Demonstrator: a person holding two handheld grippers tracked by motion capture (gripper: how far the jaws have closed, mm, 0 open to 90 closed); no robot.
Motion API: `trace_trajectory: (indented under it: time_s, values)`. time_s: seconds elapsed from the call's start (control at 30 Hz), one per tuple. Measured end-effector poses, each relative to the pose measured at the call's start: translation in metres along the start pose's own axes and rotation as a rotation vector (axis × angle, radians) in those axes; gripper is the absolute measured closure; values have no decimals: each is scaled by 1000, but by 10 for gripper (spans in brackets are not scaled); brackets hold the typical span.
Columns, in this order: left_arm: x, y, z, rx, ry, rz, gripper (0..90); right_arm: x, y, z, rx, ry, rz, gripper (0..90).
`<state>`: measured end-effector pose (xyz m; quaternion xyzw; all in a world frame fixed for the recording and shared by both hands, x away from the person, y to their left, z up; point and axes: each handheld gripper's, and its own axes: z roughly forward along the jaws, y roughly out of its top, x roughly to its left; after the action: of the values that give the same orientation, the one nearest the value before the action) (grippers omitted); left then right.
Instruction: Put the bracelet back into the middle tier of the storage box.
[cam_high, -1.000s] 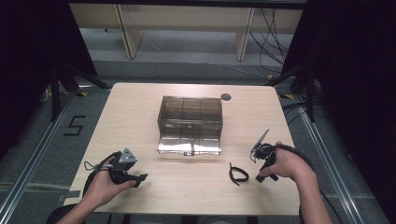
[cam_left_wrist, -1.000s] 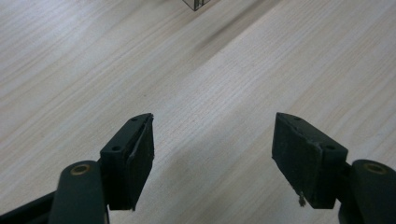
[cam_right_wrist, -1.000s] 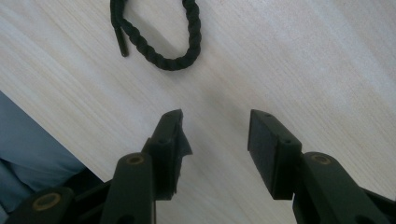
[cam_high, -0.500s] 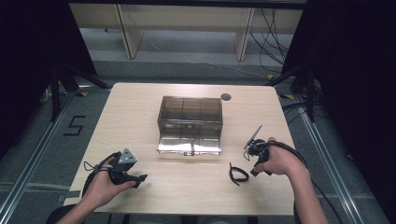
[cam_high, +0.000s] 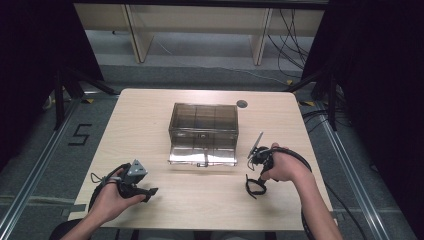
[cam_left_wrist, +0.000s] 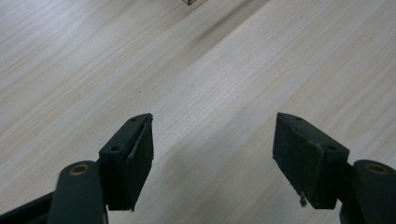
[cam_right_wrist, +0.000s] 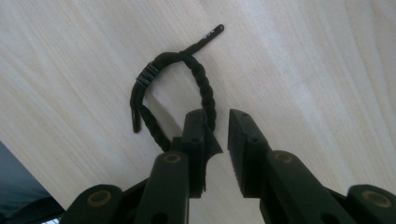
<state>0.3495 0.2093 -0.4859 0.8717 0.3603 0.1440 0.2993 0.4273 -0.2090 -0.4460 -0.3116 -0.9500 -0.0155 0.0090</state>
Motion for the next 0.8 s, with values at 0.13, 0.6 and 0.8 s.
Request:
trace_trajectory:
  time_s: [0.13, 0.6, 0.8]
  values:
    - [0, 0, 0, -1, 0, -1, 290, 1, 4, 6, 2, 9, -27, 769]
    - [0, 0, 1, 1, -1, 0, 290, 4, 11, 16, 64, -15, -54, 781]
    - [-1, -1, 1, 11, -3, -7, 290, 4, 13, 20, 72, -30, -74, 795]
